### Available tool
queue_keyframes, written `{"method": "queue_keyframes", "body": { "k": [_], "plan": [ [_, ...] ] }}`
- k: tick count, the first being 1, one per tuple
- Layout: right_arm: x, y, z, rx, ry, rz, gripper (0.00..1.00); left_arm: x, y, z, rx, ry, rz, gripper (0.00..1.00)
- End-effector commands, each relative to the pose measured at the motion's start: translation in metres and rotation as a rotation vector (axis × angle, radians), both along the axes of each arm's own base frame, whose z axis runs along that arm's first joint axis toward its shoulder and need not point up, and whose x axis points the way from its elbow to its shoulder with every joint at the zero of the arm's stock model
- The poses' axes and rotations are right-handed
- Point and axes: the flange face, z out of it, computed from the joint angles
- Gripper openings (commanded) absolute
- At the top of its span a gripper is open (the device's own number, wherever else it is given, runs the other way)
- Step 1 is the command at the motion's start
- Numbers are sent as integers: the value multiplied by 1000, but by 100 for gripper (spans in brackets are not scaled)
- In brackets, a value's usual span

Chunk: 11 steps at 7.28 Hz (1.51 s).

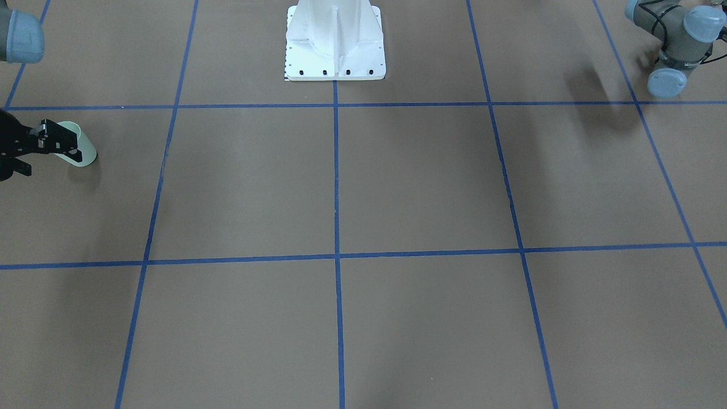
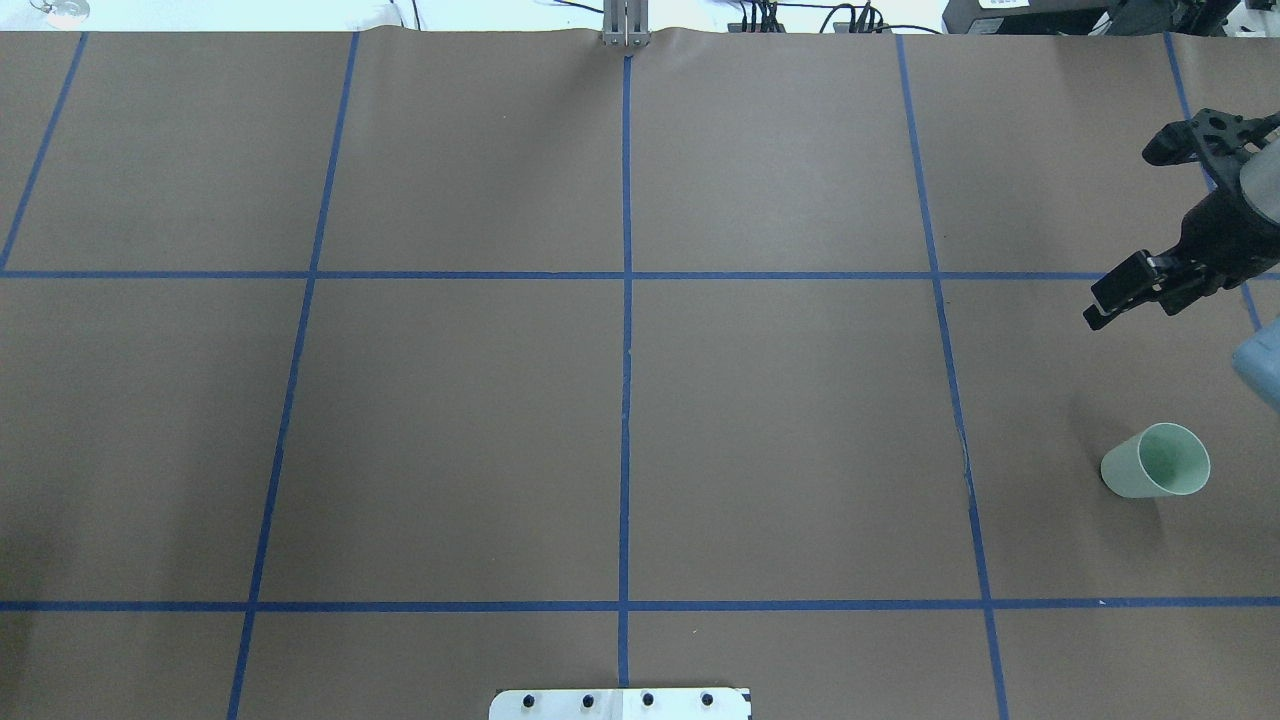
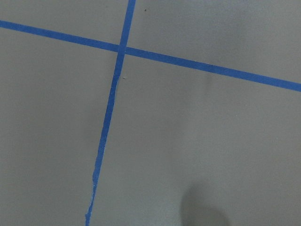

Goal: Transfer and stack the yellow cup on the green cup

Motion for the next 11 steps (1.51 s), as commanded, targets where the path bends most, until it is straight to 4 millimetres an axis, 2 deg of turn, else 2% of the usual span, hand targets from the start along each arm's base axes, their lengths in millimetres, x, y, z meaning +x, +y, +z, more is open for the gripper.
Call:
{"method": "queue_keyframes", "body": {
  "k": [1,3,5,8,9,11],
  "plan": [
    [-2,1,0,-2,-3,-5,100,-29,12,6,-18,-42,3,15],
    [-2,2,-2,-8,-20,-10,100,-54,17,12,3,-78,56,15],
    [-3,4,-2,-22,-34,-15,100,-63,8,15,85,-96,161,15],
    [-6,3,-11,-106,-46,49,100,-57,-15,14,196,-54,310,14],
    [-7,3,-12,-114,-58,43,100,-58,-33,7,267,-23,356,13],
    [-11,-2,-16,-118,-68,38,100,-54,-84,-28,447,4,467,13]
  ]
}}
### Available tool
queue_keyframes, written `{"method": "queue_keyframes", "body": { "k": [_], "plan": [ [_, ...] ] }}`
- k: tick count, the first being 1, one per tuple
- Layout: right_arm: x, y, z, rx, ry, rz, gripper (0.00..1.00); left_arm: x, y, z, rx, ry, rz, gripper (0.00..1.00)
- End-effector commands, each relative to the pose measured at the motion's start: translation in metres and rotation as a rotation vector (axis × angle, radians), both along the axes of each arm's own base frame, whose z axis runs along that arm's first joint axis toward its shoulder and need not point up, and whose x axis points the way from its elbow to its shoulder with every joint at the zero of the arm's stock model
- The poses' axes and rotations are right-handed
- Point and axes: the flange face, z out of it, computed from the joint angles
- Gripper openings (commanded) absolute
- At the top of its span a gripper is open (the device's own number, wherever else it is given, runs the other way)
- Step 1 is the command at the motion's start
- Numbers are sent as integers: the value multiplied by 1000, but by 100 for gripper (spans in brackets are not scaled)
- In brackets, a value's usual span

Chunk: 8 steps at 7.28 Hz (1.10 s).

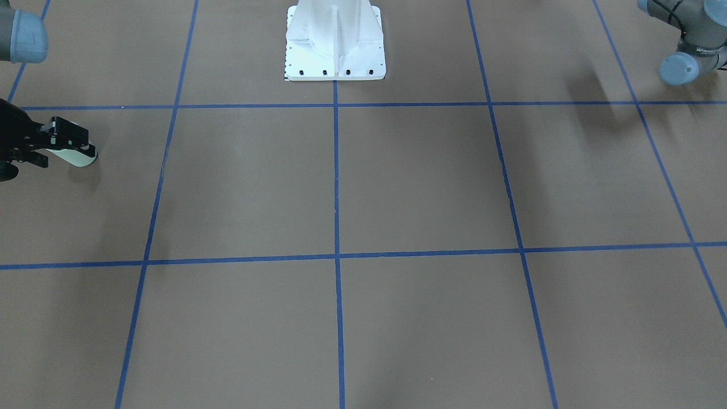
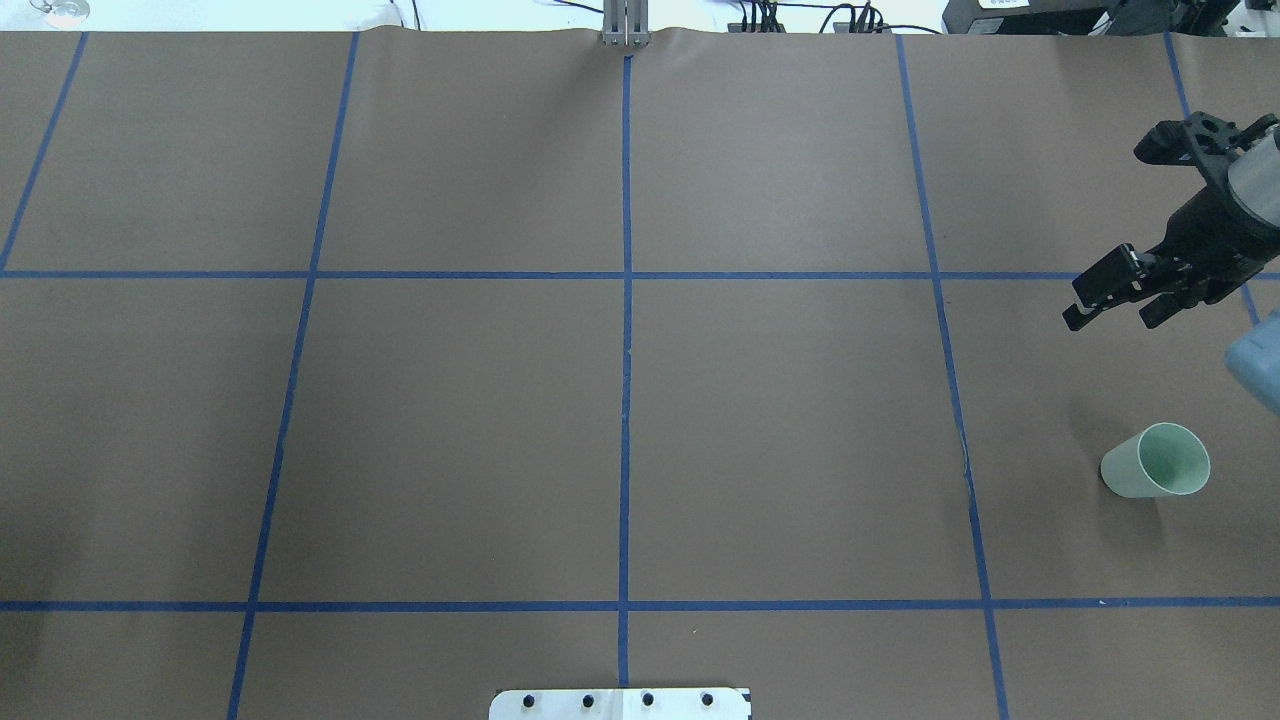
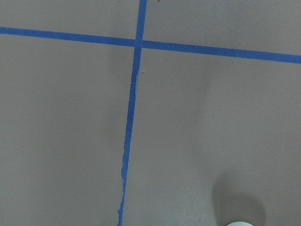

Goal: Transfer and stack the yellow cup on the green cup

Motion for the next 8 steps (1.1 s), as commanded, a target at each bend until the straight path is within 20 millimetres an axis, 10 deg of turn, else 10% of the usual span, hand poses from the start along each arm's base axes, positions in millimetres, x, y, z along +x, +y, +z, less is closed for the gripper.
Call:
{"method": "queue_keyframes", "body": {
  "k": [1,5,8],
  "plan": [
    [-2,-4,-3,0,-5,-1,100,12,-62,-32,159,31,99,13],
    [-7,-21,-36,84,-7,16,100,78,-196,-115,574,26,439,13],
    [-12,-39,-40,115,32,36,100,196,-315,-267,845,116,653,8]
  ]
}}
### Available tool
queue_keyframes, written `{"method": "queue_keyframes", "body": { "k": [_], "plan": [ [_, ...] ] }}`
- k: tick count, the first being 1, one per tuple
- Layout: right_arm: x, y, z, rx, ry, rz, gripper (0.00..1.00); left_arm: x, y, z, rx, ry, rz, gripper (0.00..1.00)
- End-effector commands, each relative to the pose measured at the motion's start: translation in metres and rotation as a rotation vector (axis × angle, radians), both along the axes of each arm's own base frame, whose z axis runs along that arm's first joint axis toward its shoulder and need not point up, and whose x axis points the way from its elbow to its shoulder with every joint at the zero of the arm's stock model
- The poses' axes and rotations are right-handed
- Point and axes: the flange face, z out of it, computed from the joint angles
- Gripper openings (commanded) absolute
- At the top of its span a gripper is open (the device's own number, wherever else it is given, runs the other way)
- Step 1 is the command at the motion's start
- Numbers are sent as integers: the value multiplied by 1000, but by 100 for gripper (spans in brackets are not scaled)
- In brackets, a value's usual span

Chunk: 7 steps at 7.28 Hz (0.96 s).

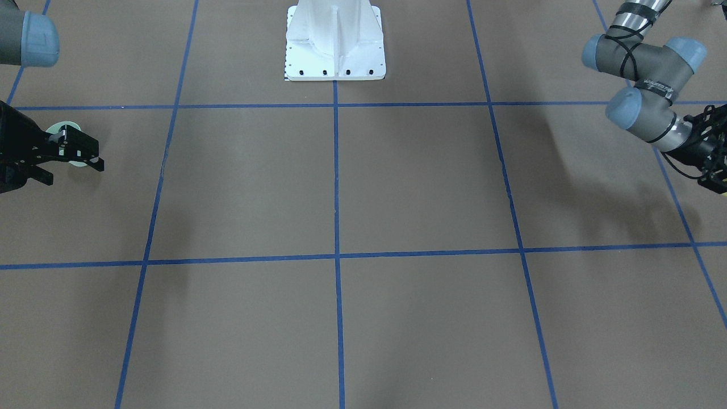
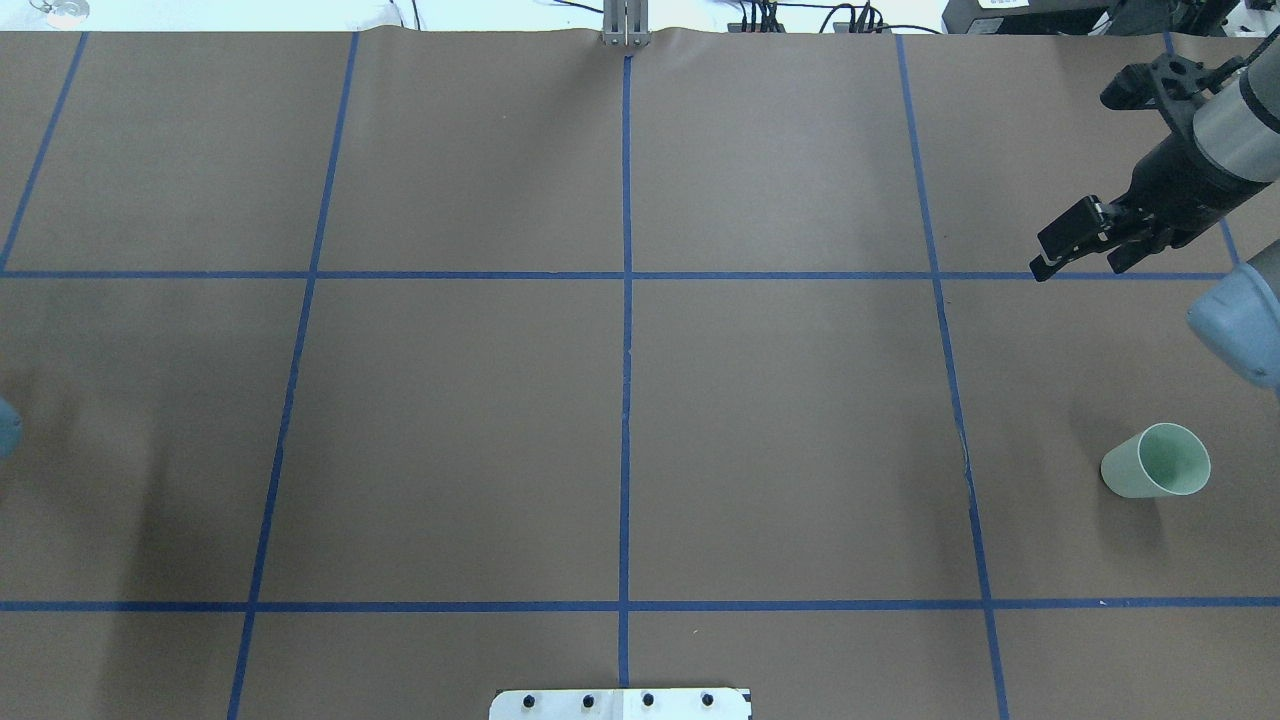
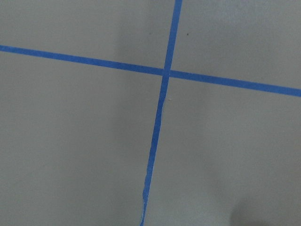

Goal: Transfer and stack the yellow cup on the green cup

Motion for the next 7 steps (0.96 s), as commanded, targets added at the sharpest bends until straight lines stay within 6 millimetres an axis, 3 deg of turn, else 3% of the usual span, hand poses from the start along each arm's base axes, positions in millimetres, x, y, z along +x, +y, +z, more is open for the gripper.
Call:
{"method": "queue_keyframes", "body": {
  "k": [1,2,4,6,7],
  "plan": [
    [-3,-11,6,0,27,11,100,78,-73,-129,223,63,165,11],
    [-3,-15,3,12,35,18,100,115,-91,-191,307,70,306,12],
    [-11,-31,-11,26,29,20,100,196,-86,-277,472,-17,624,15],
    [-21,-39,-27,107,-16,12,100,289,-40,-389,661,101,876,15],
    [-24,-42,-25,127,-42,33,100,316,-33,-437,694,204,1065,15]
  ]
}}
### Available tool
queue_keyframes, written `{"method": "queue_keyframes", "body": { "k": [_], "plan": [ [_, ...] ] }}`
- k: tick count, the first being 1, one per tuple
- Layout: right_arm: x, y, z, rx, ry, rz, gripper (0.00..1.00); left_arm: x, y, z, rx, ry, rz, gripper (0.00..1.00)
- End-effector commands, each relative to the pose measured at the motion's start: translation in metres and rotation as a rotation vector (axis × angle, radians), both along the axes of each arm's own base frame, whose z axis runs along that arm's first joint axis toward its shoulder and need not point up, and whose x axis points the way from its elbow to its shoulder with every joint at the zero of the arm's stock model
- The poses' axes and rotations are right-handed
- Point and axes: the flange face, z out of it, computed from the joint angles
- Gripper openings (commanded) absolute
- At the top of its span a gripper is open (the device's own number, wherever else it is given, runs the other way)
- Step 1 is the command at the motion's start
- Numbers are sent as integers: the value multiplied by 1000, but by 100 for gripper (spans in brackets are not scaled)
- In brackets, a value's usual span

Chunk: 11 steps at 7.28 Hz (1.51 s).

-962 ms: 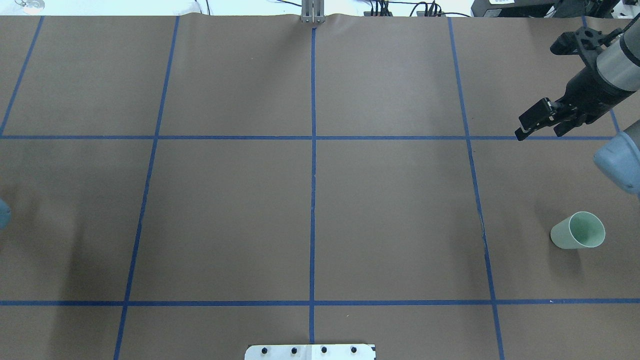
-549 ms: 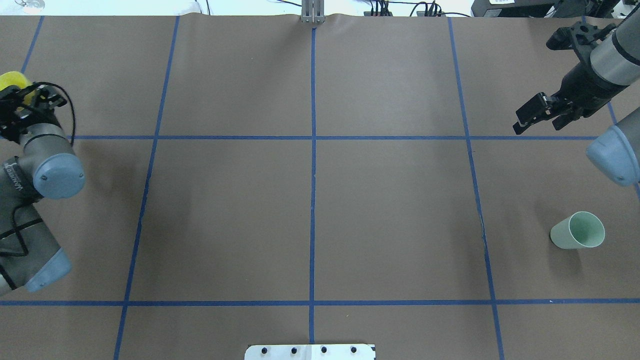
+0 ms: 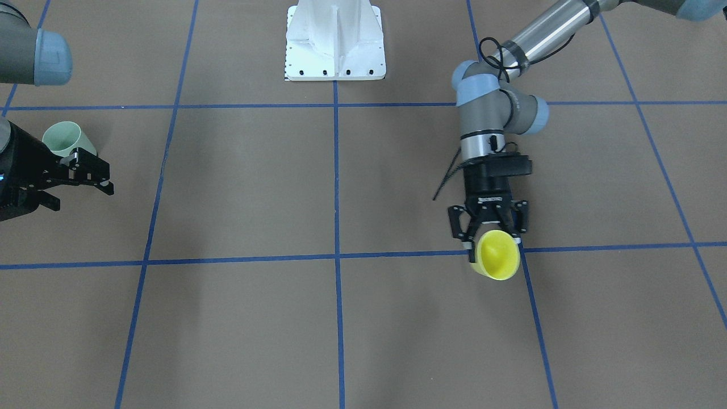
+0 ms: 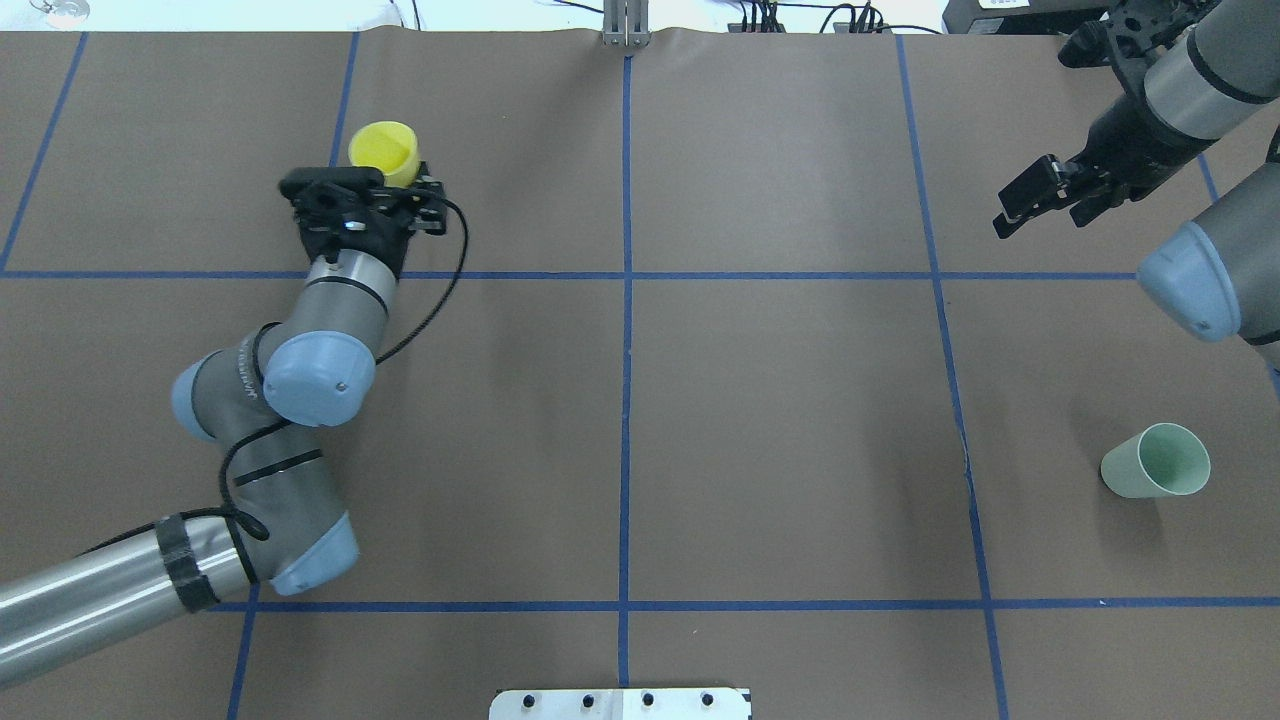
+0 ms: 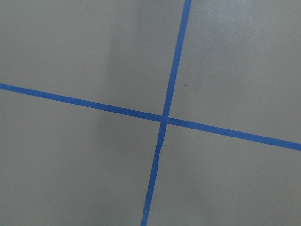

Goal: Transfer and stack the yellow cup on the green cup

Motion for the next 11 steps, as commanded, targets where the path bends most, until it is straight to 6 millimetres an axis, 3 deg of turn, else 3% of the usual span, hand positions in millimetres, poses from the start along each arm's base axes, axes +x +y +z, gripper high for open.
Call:
{"method": "queue_keyframes", "body": {
  "k": [1,3,4,5,7,11],
  "plan": [
    [-14,-2,-5,38,-46,20,100,51,32,-100,166,32,457,14],
    [-15,-2,-12,44,-58,19,100,59,46,-108,424,-90,679,14],
    [-26,2,-16,68,-75,-1,100,75,52,-107,433,-79,792,11],
    [-39,7,-27,81,-102,-4,100,77,63,-115,497,-32,845,12],
    [-83,17,-70,53,-152,-10,100,74,86,-127,608,61,846,12],
    [-135,35,-130,-3,-211,-20,100,69,90,-135,624,85,835,26]
  ]
}}
